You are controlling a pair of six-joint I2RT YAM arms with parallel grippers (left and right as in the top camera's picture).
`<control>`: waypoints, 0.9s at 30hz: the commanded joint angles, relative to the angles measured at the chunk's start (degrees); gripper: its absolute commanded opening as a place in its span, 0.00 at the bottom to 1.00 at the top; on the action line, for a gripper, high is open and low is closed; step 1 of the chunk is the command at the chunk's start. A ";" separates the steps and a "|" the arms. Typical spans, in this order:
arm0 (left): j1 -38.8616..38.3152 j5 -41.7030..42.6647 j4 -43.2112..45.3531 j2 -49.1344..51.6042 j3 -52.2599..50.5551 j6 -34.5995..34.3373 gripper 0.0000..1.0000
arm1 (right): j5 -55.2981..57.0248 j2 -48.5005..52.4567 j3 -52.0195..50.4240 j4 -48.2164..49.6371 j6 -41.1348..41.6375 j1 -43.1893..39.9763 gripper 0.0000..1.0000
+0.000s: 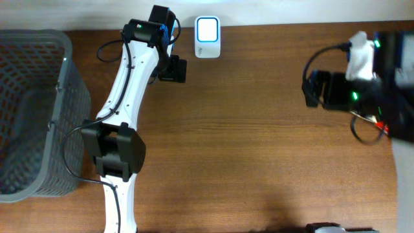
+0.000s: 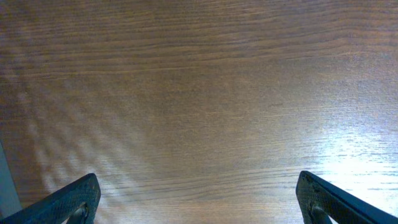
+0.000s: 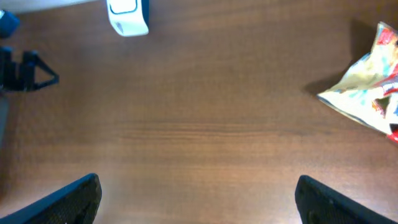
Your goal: Scan the item barcode
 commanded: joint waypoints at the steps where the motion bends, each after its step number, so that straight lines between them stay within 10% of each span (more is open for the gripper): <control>1: 0.04 -0.46 -0.09 0.15 0.26 -0.48 0.99 | -0.31 -9.27 -10.10 2.97 -1.25 0.33 0.99; 10: 0.04 -0.46 -0.09 0.15 0.26 -0.48 0.99 | -0.52 -34.95 -38.51 15.34 -1.20 0.33 0.99; 27: 0.04 -0.46 -0.09 0.15 0.26 -0.48 0.99 | -0.31 -36.33 -39.30 10.19 -1.36 0.33 0.99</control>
